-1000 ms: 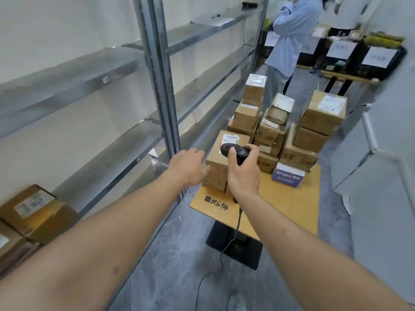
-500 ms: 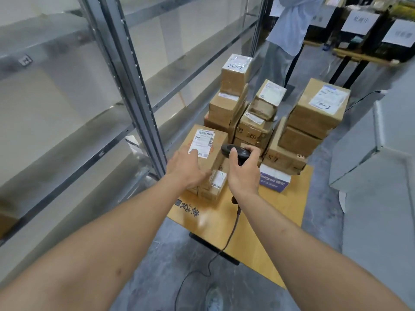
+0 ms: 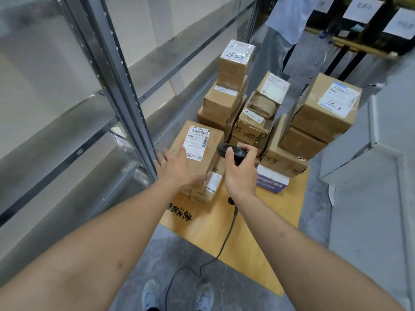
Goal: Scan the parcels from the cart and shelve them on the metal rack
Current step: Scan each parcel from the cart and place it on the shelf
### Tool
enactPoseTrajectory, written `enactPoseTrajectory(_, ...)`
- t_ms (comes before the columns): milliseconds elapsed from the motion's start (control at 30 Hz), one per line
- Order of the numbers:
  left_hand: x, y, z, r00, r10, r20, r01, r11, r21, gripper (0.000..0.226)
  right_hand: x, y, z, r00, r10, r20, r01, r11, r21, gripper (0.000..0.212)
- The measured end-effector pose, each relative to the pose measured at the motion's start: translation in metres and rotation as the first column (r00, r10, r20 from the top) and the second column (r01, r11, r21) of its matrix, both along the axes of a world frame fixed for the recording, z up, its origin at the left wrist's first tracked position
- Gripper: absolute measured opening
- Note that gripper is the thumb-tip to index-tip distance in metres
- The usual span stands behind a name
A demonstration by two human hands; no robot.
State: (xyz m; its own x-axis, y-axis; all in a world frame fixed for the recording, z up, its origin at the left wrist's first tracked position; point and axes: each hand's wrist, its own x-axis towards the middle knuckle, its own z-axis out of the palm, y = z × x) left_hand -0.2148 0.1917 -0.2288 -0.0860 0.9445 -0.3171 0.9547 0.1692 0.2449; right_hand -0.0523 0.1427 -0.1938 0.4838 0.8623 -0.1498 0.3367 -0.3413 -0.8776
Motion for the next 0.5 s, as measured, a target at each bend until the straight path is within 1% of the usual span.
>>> enactPoseTrajectory(167,-0.008,-0.001,0.006,0.999,-0.030,0.012,0.030,0.999,-0.017,0.137,-0.012,0.000,-0.001,1.000,0.021,0.003,-0.021,1.000,-0.012,0.025)
enactPoseTrajectory(333,-0.040,-0.012,0.024,0.993,-0.119,0.010,0.119,0.992,0.033,0.143,-0.030,-0.003,0.012,0.996,0.090,0.028,-0.090,0.996,0.015,0.029)
enactPoseTrajectory(400,-0.056,-0.014,0.034,0.984,-0.179,-0.011,0.179,0.982,0.064,0.142,-0.034,-0.004,0.019,0.988,0.141,0.059,-0.143,0.989,0.032,0.030)
enactPoseTrajectory(500,-0.081,-0.018,0.055,0.965,-0.245,-0.090,0.255,0.958,0.128,0.141,-0.043,-0.008,0.030,0.966,0.236,0.106,-0.243,0.969,0.053,0.029)
